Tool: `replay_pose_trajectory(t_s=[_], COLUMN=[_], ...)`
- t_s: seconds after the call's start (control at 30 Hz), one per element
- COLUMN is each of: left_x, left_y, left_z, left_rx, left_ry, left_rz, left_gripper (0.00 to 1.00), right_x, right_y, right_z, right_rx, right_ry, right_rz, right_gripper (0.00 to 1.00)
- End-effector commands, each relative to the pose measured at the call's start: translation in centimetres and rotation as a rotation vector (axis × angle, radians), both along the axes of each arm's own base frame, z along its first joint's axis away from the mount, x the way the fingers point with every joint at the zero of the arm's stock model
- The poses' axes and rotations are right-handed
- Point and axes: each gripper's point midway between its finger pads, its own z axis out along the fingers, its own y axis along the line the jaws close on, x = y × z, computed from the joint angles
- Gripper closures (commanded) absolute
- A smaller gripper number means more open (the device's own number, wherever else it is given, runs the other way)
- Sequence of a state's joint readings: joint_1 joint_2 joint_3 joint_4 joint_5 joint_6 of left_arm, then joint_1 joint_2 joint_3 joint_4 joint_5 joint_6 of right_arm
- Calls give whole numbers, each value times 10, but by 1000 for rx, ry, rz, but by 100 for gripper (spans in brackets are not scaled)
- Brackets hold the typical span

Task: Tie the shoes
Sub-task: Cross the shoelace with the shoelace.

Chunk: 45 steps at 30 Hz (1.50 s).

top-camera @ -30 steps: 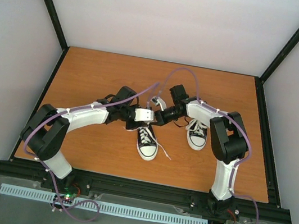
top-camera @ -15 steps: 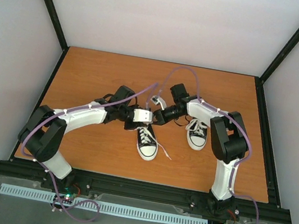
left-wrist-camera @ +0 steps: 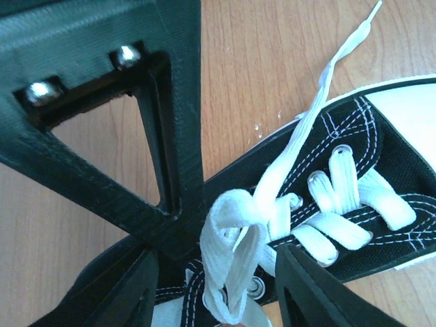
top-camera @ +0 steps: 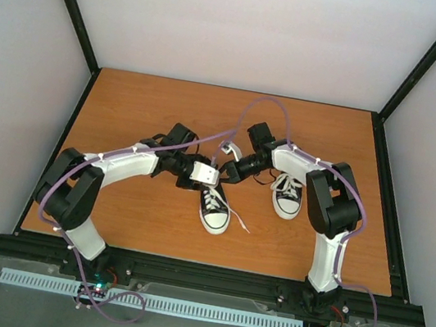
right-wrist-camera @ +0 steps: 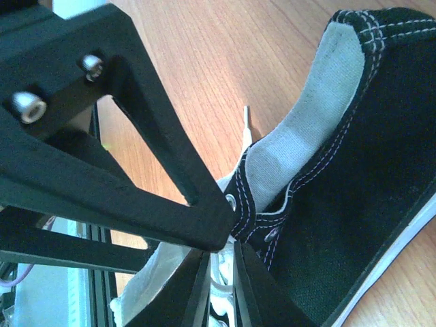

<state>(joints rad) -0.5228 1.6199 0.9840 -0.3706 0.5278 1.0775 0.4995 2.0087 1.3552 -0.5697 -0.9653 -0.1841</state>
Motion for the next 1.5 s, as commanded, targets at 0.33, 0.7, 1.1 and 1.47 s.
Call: replay_pose_trajectory(t_s=[0.33, 0.7, 1.1, 1.47], left_x=[16, 13, 10, 10], left_y=[-4, -2, -2, -2], left_z=[-4, -8, -6, -3], left_rx=[14, 18, -4, -16], left_ry=[-82, -50, -17, -22], left_rz=[-25, 15, 47, 53], left_gripper=[80, 99, 99, 99], right_x=[-5, -8, 18, 17], right_y=[2, 5, -10, -13], right_z=[1, 2, 13, -17], right_rx=[19, 61, 86, -31], right_ry=[0, 10, -18, -33], right_rz=[41, 47, -29, -29], right_gripper=[88, 83, 78, 75])
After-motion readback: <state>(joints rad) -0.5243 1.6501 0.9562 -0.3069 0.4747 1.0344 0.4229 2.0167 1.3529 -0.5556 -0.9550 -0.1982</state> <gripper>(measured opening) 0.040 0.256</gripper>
